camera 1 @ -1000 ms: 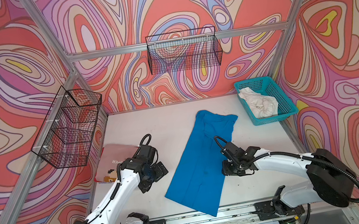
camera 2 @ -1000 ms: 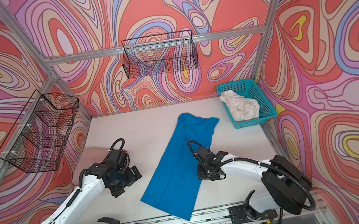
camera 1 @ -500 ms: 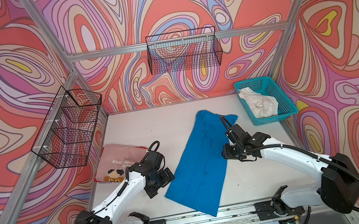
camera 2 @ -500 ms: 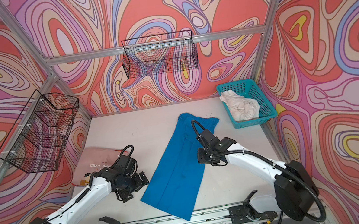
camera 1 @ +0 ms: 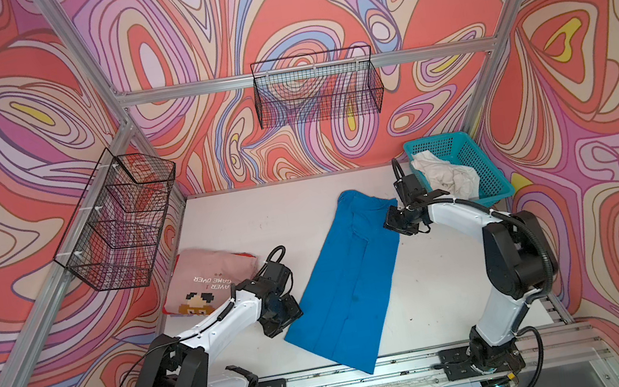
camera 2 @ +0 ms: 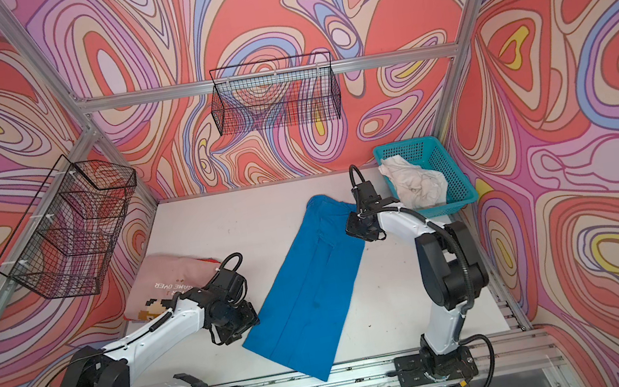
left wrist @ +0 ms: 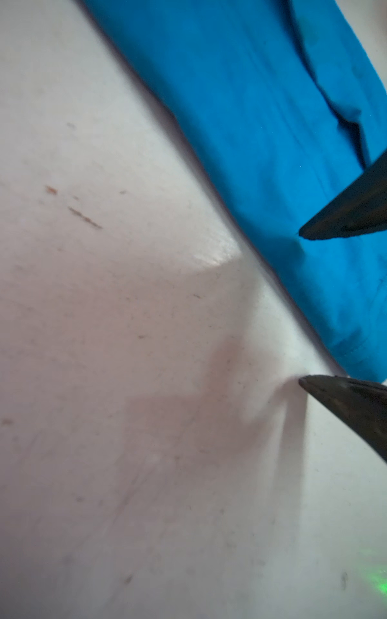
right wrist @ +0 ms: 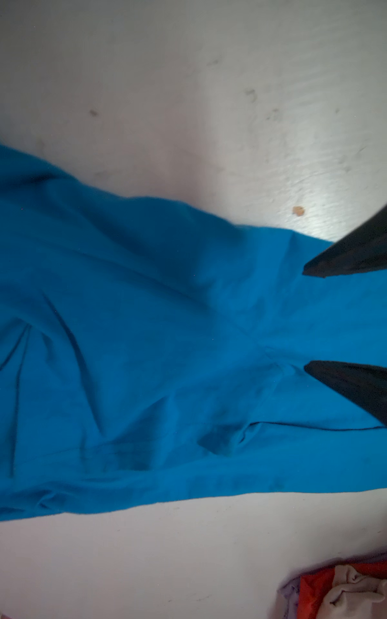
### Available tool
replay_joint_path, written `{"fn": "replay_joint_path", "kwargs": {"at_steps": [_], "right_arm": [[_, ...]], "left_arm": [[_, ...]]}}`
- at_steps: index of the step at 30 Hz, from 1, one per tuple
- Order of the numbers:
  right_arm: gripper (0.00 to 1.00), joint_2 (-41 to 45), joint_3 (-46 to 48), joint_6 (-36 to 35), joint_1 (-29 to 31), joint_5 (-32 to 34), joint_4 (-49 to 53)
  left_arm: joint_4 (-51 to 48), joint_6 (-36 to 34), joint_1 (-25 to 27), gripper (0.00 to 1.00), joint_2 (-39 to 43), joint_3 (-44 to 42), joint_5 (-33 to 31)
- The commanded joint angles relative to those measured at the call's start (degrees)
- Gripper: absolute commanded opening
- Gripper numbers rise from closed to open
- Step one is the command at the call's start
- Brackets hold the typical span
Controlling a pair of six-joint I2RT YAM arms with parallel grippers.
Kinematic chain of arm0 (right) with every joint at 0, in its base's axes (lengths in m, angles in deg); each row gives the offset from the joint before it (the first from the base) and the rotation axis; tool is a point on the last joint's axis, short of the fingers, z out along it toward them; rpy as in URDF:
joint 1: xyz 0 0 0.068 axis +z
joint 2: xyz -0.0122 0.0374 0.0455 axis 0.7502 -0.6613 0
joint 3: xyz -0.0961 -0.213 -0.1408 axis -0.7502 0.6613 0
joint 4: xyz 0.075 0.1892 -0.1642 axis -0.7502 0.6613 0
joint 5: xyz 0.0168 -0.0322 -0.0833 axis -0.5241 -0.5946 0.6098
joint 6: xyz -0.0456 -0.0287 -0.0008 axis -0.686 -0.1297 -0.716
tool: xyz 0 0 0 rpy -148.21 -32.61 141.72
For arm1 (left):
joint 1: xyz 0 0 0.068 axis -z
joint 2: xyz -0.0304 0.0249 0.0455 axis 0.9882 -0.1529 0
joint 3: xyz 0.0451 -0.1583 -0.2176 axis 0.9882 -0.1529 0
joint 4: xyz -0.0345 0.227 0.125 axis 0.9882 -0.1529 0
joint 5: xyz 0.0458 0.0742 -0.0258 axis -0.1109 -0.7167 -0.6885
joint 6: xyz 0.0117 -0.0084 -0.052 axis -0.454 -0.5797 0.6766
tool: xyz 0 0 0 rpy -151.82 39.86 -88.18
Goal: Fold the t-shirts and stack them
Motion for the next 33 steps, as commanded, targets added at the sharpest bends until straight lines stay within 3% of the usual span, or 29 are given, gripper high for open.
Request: {"fn": "replay_joint_path", "kwargs": {"at_steps": [1, 12, 21, 27, 33], "right_arm": [[0.43, -5.99, -4.36, -0.94, -0.23, -0.21, 0.11], [0.42, -20.66, -17.73, -2.63, -0.1, -0.48, 1.77], [0.44, -33.26, -32.3, -8.11, 2.61, -0.48, 8.26], [0.46, -31.07, -37.31, -10.72, 4.76, -1.05, 10.82], [0.53, -18.19, -33.16, -10.48, 5.26, 0.07, 9.55]], "left_arm": [[0.4, 0.72, 0.84, 0.58, -0.25, -0.87, 0.06], [3.18, 4.5, 3.13, 0.49, 0.4, -5.79, 1.06], [7.63, 12.79, 11.76, 0.51, -1.28, -8.95, 0.38], [11.92, 18.14, 18.67, 0.52, -5.58, -8.98, 0.0], [14.76, 21.66, 22.63, 0.56, -6.85, -9.35, -0.38]]}}
